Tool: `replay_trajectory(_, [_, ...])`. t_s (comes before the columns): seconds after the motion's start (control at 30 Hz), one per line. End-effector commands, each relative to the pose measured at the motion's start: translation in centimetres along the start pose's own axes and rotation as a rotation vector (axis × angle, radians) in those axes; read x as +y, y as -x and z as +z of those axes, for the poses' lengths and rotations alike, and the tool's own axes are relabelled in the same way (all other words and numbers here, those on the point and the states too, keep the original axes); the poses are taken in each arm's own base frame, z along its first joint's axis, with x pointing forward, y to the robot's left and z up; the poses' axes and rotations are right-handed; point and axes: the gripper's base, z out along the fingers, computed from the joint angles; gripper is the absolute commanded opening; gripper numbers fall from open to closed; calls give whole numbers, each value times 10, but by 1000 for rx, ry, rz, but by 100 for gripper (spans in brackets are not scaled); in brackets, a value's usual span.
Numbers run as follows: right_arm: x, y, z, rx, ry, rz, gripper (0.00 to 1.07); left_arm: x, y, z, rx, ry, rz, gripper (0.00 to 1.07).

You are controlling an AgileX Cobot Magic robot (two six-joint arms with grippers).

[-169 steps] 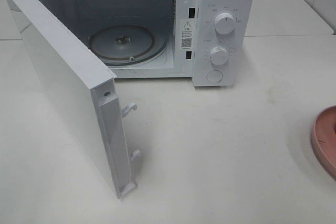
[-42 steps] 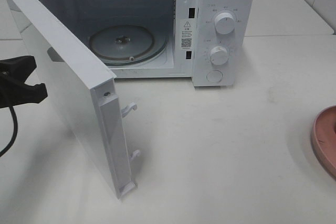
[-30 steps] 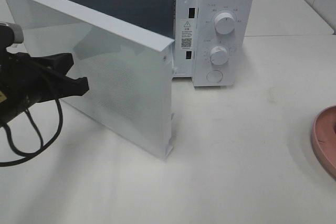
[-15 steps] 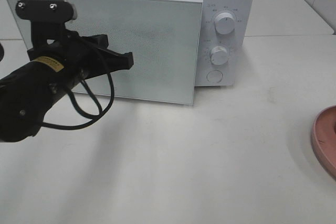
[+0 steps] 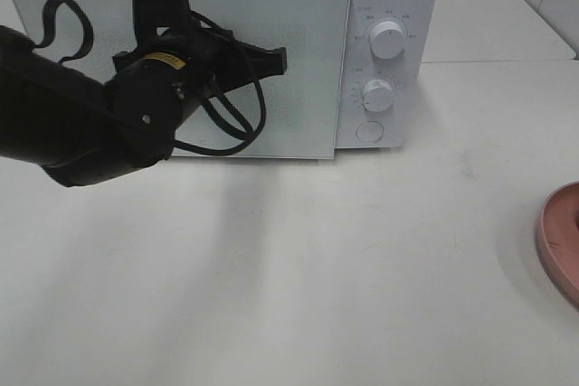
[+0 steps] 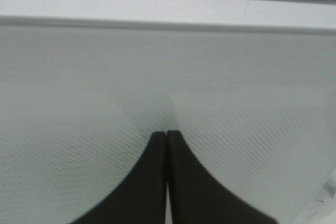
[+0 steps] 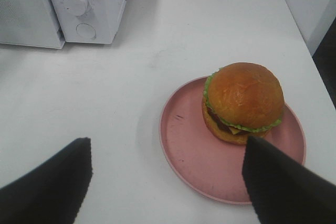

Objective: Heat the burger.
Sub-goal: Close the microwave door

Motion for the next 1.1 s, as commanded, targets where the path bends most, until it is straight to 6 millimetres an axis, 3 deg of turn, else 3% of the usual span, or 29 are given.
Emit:
replay_trajectory(0.03, [-1, -1, -4, -43, -6, -11, 76, -6, 4, 9, -16, -3, 7, 0])
replay_trajectory(0.27, [-1, -1, -4, -43, -6, -11, 76, -15, 12, 28, -24, 18, -10, 0])
replay_trajectory(0.6, [-1, -1, -4, -43, -6, -11, 76, -3, 23, 45, -8, 37, -32, 0])
replay_trajectory(0.87, [-1, -1, -4, -43, -6, -11, 76, -27, 18, 31, 55, -53, 49, 0])
replay_trajectory(0.93, [-1, -1, -4, -43, -6, -11, 76, -38, 15, 19, 68, -87, 72, 0])
replay_trajectory(1.1, [-1, -1, -4, -43, -6, -11, 76, -45, 4, -4, 126, -123, 84, 0])
